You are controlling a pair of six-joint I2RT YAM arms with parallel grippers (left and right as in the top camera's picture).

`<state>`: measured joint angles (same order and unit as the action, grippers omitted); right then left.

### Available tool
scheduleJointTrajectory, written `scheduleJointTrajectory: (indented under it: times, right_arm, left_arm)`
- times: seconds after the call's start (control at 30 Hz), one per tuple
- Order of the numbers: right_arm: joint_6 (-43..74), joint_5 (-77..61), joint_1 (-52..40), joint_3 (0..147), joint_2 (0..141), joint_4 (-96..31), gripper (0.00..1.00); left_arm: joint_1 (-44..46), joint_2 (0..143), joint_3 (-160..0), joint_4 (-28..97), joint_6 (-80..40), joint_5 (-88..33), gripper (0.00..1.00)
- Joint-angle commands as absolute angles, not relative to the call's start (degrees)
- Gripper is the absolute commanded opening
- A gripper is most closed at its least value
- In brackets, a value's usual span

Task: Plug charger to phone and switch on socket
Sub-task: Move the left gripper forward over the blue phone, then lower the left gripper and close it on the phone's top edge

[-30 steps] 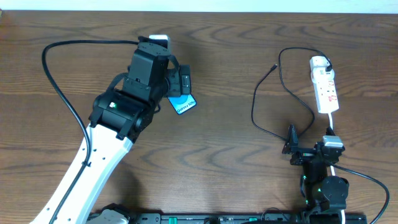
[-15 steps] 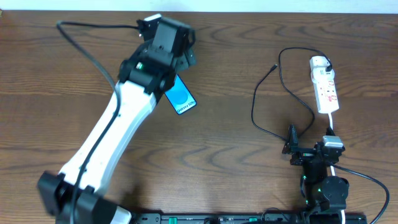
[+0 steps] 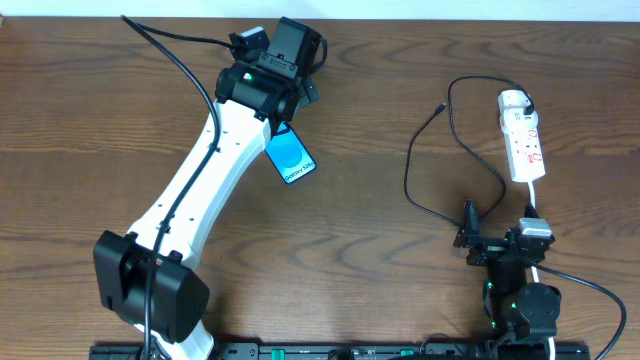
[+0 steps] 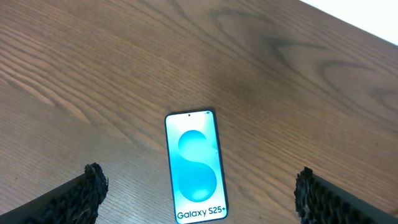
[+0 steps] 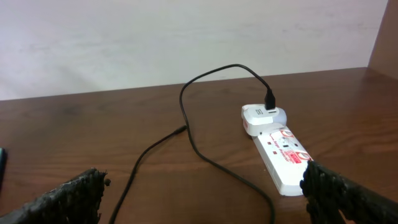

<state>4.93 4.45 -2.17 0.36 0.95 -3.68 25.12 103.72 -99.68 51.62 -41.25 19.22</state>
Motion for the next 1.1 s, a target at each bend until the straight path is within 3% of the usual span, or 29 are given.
scheduleJointTrajectory:
  times: [0.0, 0.5, 1.07]
  right_arm:
    - [4.2, 4.3, -2.5, 0.3, 0.4, -3.9, 0.99]
    - [4.2, 4.3, -2.5, 0.3, 0.4, -3.9, 0.99]
    - [4.2, 4.3, -2.5, 0.3, 0.4, -3.9, 0.99]
  left_arm:
    - [24.7, 103.7, -99.2, 51.8, -45.7, 19.9, 0.98]
    - [24.6, 112.9, -92.5, 43.8, -48.4, 20.2, 0.98]
    - [24.2, 121.2, -92.1, 43.2, -48.4, 20.2, 0.98]
